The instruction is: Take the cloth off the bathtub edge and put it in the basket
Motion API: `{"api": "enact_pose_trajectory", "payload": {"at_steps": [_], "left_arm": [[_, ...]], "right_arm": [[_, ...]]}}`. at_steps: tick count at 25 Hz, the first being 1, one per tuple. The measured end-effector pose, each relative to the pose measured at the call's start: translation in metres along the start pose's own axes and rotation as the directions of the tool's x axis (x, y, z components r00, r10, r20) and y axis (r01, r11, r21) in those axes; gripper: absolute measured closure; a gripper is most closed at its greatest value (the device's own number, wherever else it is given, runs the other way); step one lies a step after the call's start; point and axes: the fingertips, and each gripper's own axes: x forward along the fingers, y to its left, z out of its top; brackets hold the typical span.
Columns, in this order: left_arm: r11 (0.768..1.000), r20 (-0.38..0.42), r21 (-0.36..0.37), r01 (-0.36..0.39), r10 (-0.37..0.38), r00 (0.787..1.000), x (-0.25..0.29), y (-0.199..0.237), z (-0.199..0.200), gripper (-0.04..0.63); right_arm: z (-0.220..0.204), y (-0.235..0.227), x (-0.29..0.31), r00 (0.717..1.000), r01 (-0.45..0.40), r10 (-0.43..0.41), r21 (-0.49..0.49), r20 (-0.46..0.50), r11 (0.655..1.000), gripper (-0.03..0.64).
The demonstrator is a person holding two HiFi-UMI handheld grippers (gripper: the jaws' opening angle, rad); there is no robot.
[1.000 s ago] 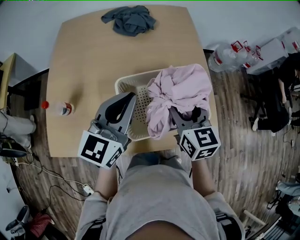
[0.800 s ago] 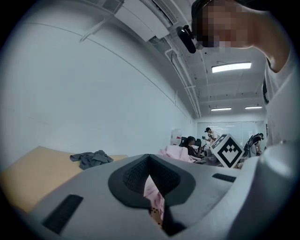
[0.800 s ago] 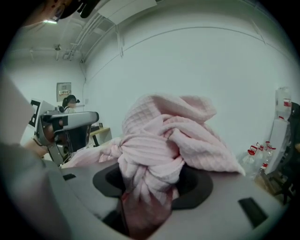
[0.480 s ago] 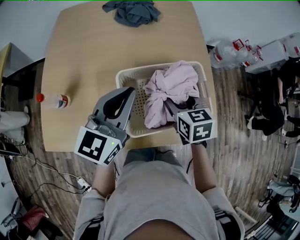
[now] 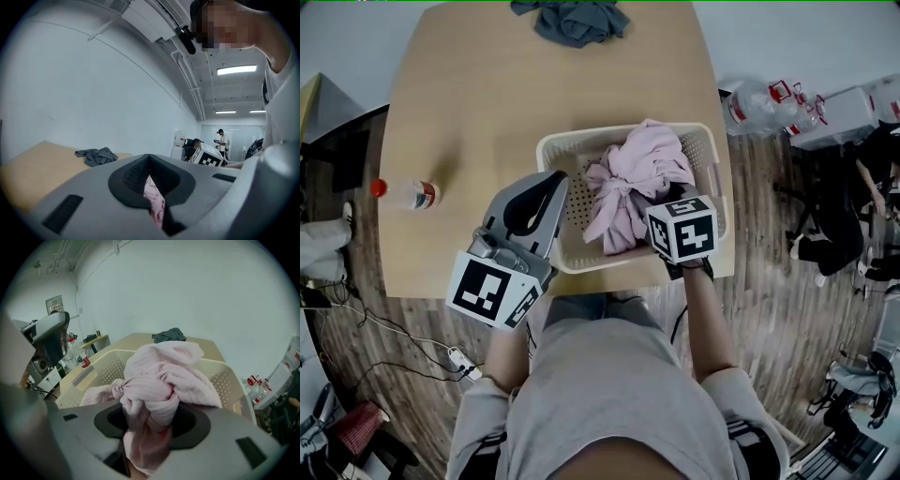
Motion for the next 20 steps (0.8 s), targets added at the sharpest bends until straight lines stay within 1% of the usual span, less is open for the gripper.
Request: {"api": "enact_pose_trajectory", "payload": {"at_steps": [6, 9, 13, 20], "left_arm": [[1.000, 0.001, -0.012, -0.011, 0.011, 1.000, -0.006, 0.002, -0.003, 0.591], [1.000, 0.003, -0.016, -0.018, 0.018, 1.000, -0.008, 0.004, -0.004, 0.591], [1.000, 0.003, -0.015, -0.024, 0.024, 1.000, -0.012, 0.004, -0.004, 0.591], [0.999, 0.005, -0.015, -0.036, 0.036, 0.999, -0.020, -0.001, -0.005, 0.591]], "right_arm": [[-0.010, -0.002, 0.014, 0.995, -0.011, 0.008, -0.031, -0.104, 0.999, 0.403], [-0.014, -0.004, 0.022, 0.990, -0.020, 0.016, -0.032, -0.137, 0.999, 0.410], [-0.015, -0.004, 0.028, 0.989, -0.022, 0.019, -0.023, -0.144, 1.000, 0.410], [-0.013, -0.004, 0.016, 0.994, -0.005, -0.002, -0.062, -0.111, 0.998, 0.383]]}}
